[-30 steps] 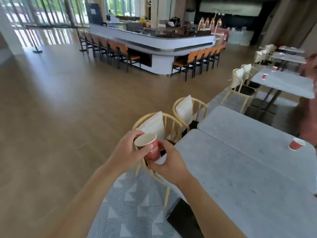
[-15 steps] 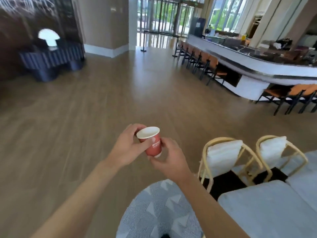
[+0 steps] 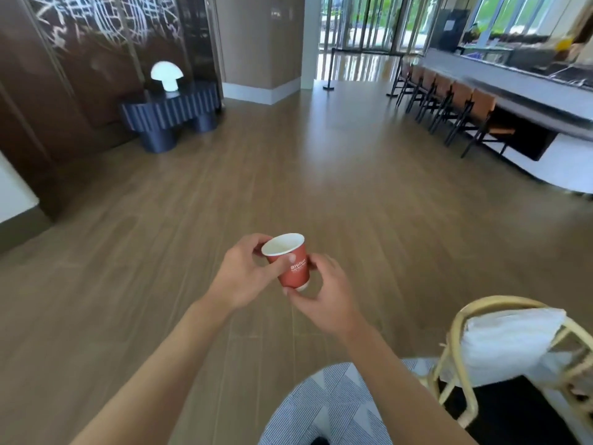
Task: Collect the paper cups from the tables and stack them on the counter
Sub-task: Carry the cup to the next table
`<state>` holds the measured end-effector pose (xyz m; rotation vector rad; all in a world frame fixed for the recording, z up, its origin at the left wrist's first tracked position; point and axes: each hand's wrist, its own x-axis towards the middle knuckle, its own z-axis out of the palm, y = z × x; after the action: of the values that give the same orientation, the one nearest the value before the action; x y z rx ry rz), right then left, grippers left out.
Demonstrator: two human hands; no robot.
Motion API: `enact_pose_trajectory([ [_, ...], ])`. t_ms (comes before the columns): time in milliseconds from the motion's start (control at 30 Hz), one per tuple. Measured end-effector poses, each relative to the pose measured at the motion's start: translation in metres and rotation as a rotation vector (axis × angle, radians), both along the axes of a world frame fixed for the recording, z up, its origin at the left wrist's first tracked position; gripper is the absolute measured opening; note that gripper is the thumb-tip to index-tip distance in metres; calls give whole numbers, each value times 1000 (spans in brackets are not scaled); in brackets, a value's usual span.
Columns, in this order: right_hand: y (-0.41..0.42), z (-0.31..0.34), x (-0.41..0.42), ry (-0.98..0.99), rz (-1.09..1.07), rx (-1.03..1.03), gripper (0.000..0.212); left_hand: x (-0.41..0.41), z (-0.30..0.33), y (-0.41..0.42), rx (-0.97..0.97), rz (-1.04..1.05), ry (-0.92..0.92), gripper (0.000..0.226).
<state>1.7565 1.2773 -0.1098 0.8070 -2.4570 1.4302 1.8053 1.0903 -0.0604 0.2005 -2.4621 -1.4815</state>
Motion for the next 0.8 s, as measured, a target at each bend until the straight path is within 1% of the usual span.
enact_pose_trajectory([
  [67, 4, 0, -32, -8, 1, -11, 49, -32, 3, 5, -48, -15, 7, 52],
  [200, 21, 0, -98, -31, -39, -40, 48, -107, 9, 19, -214, -61, 23, 50],
  [367, 50, 1, -166, -34, -81, -52, 55, -189, 11, 44, -350, -127, 57, 50],
  [500, 74, 4, -200, -32, -142, -57, 56, -235, 13, 66, -350, -183, 77, 52],
  [633, 102, 10, -228, -32, -232, -89, 56, -282, 15, 95, -348, -273, 97, 60],
  [800, 136, 9, -255, -50, -341, -88, 54, -334, 10, 132, -266, -391, 109, 52],
])
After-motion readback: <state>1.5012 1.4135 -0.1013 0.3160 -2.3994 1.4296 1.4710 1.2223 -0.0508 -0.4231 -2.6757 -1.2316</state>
